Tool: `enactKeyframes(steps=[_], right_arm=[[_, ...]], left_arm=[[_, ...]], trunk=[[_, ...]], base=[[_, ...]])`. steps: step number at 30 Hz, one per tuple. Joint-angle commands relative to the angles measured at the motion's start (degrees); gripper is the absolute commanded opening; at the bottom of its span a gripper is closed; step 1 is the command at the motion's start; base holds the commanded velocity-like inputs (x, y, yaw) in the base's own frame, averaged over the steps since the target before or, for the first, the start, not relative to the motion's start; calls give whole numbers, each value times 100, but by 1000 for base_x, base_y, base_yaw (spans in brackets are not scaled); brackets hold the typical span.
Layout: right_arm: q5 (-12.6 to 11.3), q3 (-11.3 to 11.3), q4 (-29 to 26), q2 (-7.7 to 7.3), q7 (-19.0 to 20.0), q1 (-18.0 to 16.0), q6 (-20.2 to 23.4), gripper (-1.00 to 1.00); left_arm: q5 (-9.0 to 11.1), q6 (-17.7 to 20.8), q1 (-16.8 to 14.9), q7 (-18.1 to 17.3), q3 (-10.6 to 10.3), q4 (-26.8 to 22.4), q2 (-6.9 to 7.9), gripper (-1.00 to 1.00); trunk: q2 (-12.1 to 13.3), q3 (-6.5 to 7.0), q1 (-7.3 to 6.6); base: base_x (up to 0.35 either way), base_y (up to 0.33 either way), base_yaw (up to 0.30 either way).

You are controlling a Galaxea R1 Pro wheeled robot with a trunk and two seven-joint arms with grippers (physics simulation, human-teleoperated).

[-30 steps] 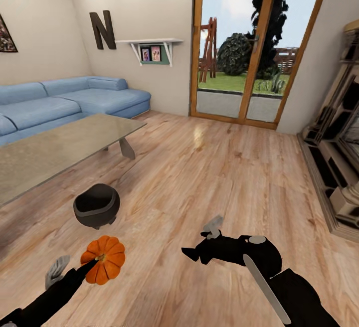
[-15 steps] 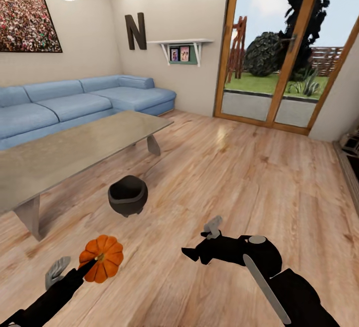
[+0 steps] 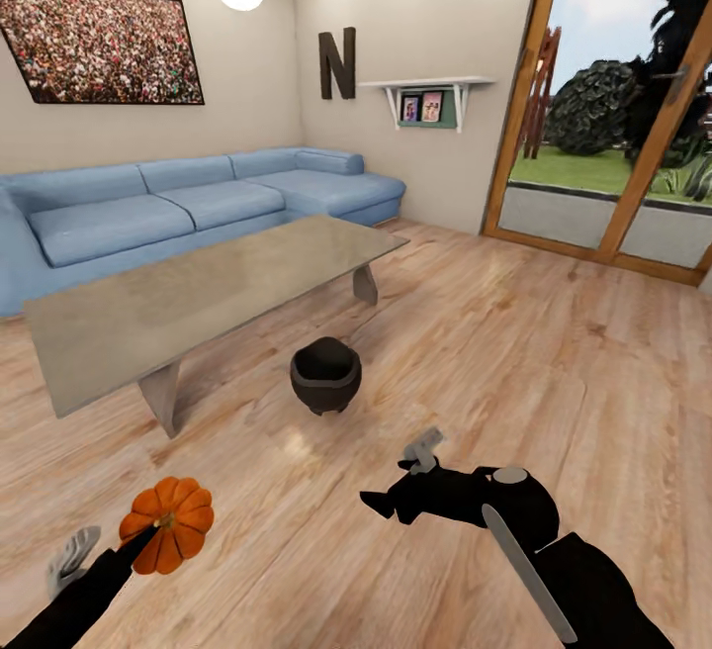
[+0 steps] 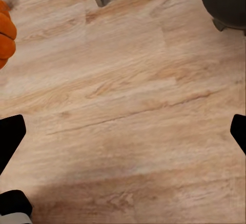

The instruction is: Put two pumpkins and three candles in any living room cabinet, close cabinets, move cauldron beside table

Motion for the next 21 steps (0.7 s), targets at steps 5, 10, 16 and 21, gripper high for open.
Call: enactKeyframes(steps=[5,10,16,21], right_arm=[[-23,-10,2,11,-48,-12,21,100],[-67,-102,448,758,-329,-36,56,100],[-643,-927,922,1196,-451,-15,38,100],[-1642,-1003,2029,1214,-399,-46,-196,100]], left_arm=[[50,9,5,9,23,3,-11,-100],[53,9,27,12,38,1,-11,-100],[72,9,115,4,272,-7,-16,-100],[76,0,125,-39,297,-7,-24,-100]], trunk=[[0,0,0],[0,0,0],[0,0,0],[0,0,0]], base=[[-92,316,281],[-91,317,281],[-78,317,281],[-11,330,281]])
